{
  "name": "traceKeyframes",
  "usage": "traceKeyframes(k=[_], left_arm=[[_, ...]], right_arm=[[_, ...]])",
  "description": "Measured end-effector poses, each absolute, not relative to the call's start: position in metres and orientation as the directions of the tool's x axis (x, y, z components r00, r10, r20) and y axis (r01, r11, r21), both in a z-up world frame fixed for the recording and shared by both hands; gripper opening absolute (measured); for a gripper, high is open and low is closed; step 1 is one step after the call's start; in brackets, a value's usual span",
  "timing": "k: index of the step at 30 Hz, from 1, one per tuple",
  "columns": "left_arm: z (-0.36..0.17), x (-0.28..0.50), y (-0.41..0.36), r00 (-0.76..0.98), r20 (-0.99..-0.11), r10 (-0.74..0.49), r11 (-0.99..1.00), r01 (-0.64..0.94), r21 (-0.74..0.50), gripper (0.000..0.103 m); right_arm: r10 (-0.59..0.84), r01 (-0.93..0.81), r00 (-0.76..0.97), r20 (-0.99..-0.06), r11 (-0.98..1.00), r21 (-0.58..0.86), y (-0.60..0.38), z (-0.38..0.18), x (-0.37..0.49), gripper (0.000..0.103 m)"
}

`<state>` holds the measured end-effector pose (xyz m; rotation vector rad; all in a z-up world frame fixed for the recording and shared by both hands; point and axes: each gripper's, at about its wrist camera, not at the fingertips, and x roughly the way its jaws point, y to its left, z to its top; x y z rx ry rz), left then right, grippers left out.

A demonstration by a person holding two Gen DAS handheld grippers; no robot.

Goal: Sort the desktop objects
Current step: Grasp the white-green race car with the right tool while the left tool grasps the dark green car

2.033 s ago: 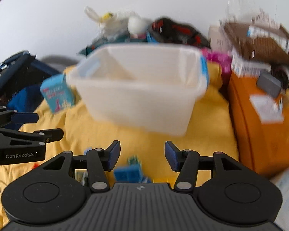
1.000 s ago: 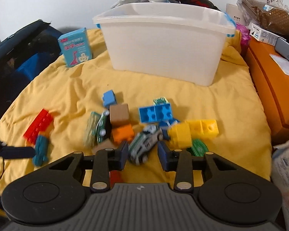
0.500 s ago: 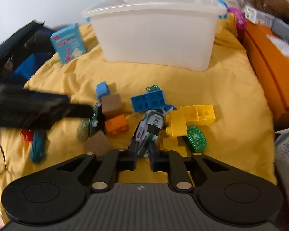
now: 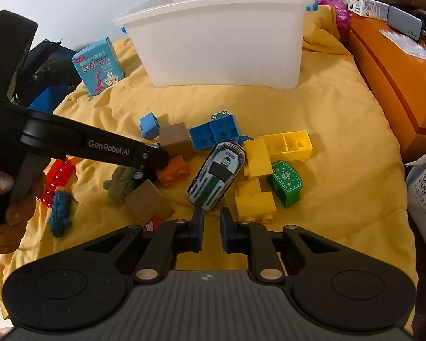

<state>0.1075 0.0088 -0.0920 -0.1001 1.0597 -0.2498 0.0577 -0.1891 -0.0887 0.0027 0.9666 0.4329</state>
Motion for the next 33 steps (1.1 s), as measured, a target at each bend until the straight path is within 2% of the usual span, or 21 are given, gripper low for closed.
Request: traceKeyframes(k=[3, 7, 11, 15, 22, 25, 27, 31, 33], left_arm=[[-0.086, 0.097, 0.017, 0.485, -0.835, -0.261, 0.965, 0.16, -0.209, 0.016], [-0.059, 0.061, 0.028, 0.562, -0.789, -0.25, 0.964, 0.223, -0.146, 0.016], [-0.037, 0.016, 0.038, 0.621, -0.761, -0.188, 0.969, 0.242, -0.042, 0.016], [-0.043, -0.01, 0.037, 0.632, -0.772, -0.072, 0.968, 0.23, 0.098, 0.016], [-0.073, -0.02, 0.019, 0.583, -0.806, -0.104, 0.955, 0.286, 0.084, 0.016], [-0.081, -0.019, 0.007, 0.567, -0.815, -0.122, 0.949, 0.306, 0.071, 0.021], [-0.08, -0.023, 0.002, 0.572, -0.81, -0.131, 0.942, 0.328, 0.079, 0.031], [-0.073, -0.036, 0.004, 0.577, -0.799, -0.169, 0.933, 0.354, 0.058, 0.036], [-0.067, -0.039, 0.008, 0.578, -0.794, -0.186, 0.934, 0.354, 0.039, 0.038]], right_arm=[[0.363, -0.358, 0.487, -0.794, 0.912, 0.198, -0.19, -0.089, 0.059, 0.02], [0.369, -0.375, 0.494, -0.787, 0.907, 0.19, -0.189, -0.085, 0.06, 0.023], [0.379, -0.386, 0.496, -0.781, 0.902, 0.192, -0.19, -0.082, 0.059, 0.024], [0.376, -0.376, 0.499, -0.781, 0.906, 0.196, -0.194, -0.082, 0.056, 0.026], [0.368, -0.329, 0.503, -0.782, 0.918, 0.22, -0.194, -0.082, 0.06, 0.028], [0.361, -0.307, 0.509, -0.781, 0.924, 0.227, -0.187, -0.081, 0.066, 0.041], [0.348, -0.282, 0.505, -0.79, 0.931, 0.23, -0.184, -0.084, 0.074, 0.047], [0.342, -0.267, 0.509, -0.79, 0.935, 0.232, -0.175, -0.089, 0.088, 0.048], [0.334, -0.288, 0.507, -0.794, 0.935, 0.209, -0.17, -0.093, 0.092, 0.039]])
